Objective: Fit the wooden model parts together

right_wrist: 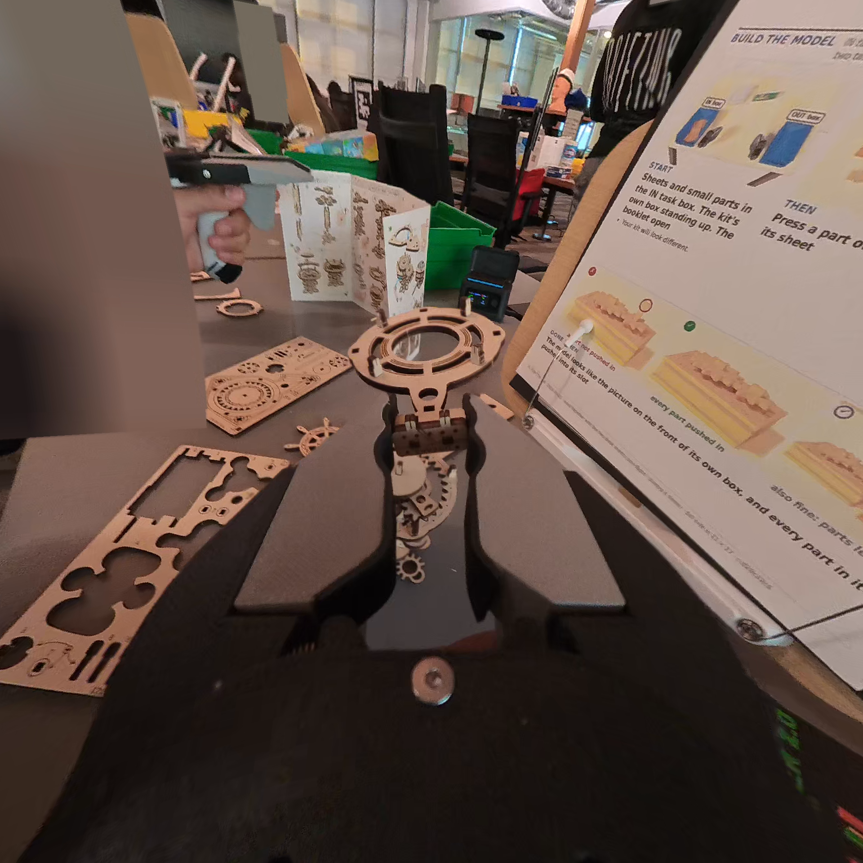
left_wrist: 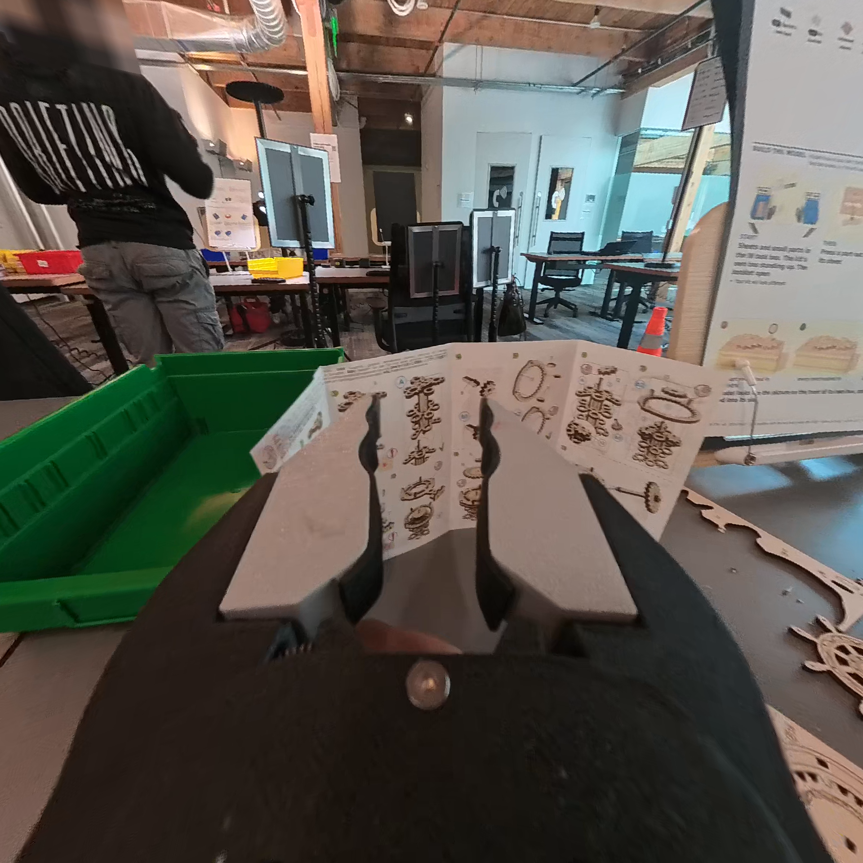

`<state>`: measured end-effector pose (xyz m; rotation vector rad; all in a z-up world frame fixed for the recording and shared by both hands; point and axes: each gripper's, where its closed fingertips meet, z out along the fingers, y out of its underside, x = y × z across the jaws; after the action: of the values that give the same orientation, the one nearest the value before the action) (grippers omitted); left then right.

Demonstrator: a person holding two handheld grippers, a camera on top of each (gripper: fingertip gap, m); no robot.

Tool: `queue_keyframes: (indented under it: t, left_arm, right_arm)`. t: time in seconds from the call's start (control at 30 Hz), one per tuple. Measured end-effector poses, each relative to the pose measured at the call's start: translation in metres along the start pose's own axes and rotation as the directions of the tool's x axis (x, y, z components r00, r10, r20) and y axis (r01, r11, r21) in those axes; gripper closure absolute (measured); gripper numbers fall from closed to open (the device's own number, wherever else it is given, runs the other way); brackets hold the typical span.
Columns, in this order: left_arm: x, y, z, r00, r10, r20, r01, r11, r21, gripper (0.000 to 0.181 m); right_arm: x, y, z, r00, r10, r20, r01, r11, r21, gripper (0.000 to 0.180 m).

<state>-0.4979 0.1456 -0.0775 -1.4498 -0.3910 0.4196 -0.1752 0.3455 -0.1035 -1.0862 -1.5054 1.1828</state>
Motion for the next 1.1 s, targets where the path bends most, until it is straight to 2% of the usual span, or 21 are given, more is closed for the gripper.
queue_keyframes:
  t: [0.3, 1.1]
  left_arm:
    - [-0.007, -0.009, -0.0048, 1.0, -0.021, 0.009, 0.021, 0.999, 0.029, 0.141]
    - [-0.0021, -0.0026, -0.0018, 1.0, 0.015, 0.001, -0.015, 1.0, 0.008, 0.141]
  right_arm:
    - [0.0083, -0.0017, -0.0034, 0.996, 0.087, 0.018, -0.087, 0.996, 0.03, 0.156]
    - [0.008, -0.003, -0.0067, 0.995, 0.092, 0.022, -0.093, 0.995, 0.035, 0.155]
